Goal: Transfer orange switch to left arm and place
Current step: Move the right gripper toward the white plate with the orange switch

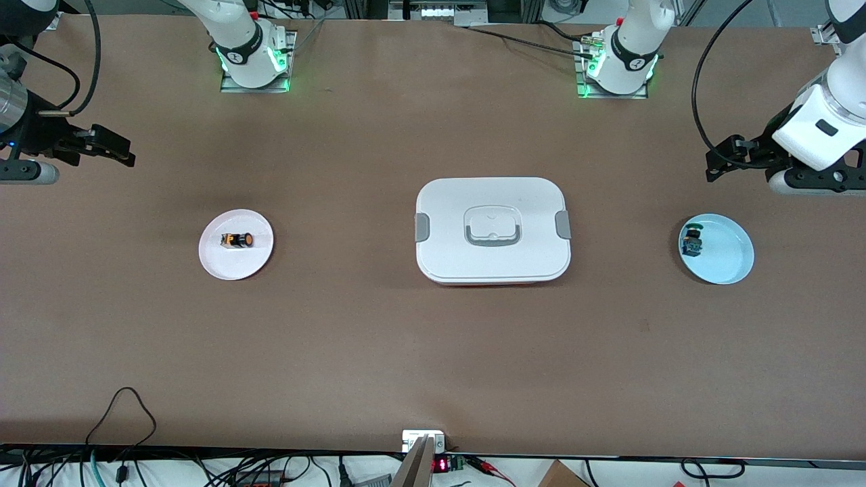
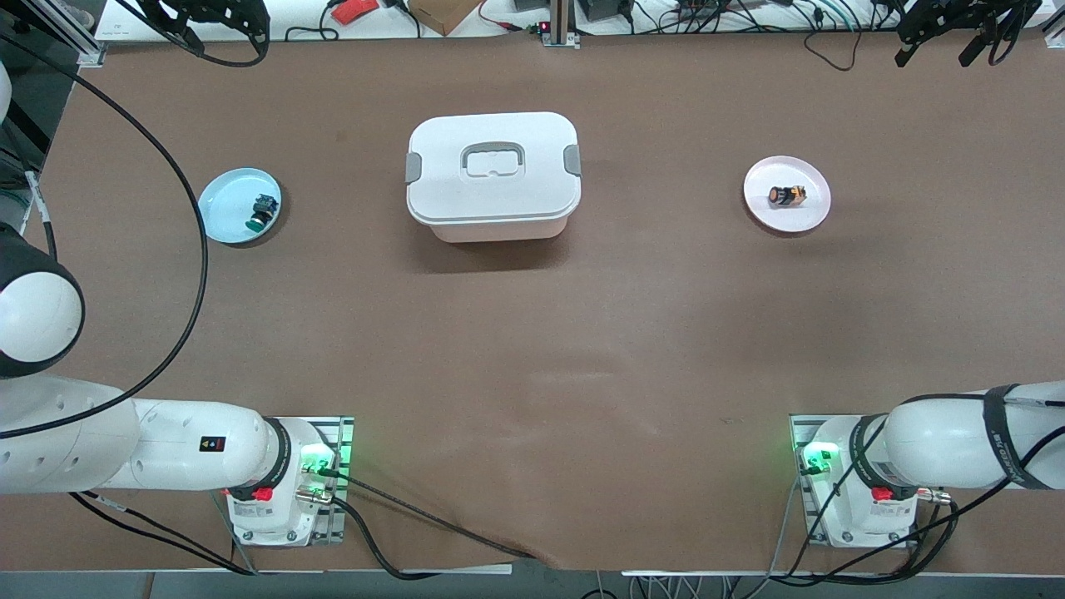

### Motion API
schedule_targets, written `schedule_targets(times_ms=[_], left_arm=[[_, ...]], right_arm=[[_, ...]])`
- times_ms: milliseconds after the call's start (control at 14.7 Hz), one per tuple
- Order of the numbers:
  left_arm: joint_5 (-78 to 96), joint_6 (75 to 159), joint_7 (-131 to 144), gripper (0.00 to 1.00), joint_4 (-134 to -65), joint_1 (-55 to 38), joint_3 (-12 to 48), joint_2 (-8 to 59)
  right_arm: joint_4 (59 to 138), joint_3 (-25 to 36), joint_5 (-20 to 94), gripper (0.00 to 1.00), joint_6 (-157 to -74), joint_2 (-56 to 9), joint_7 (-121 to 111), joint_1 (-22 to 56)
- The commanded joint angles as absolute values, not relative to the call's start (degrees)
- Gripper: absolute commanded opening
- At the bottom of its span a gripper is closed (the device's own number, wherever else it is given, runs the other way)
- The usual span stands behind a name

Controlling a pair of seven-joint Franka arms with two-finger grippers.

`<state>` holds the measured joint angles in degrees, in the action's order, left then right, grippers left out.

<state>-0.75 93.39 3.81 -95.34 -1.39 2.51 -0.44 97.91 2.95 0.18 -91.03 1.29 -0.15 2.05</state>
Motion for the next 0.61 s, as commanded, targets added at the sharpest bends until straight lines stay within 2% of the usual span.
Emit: schedule_targets(times_ms=[0, 546], left_arm=[[0.00, 93.08, 4.39, 1.00, -95.36, -1.14, 2.81, -1.32], [0.00, 93.08, 4.39, 1.00, -95.36, -1.23, 2.81, -1.32]], right_arm=[[97.21, 2.55, 0.17, 1.00, -88.61, 1.84, -0.36, 1.85], [96.59, 2.72, 0.35, 1.00, -86.66, -0.08, -0.35, 1.58]])
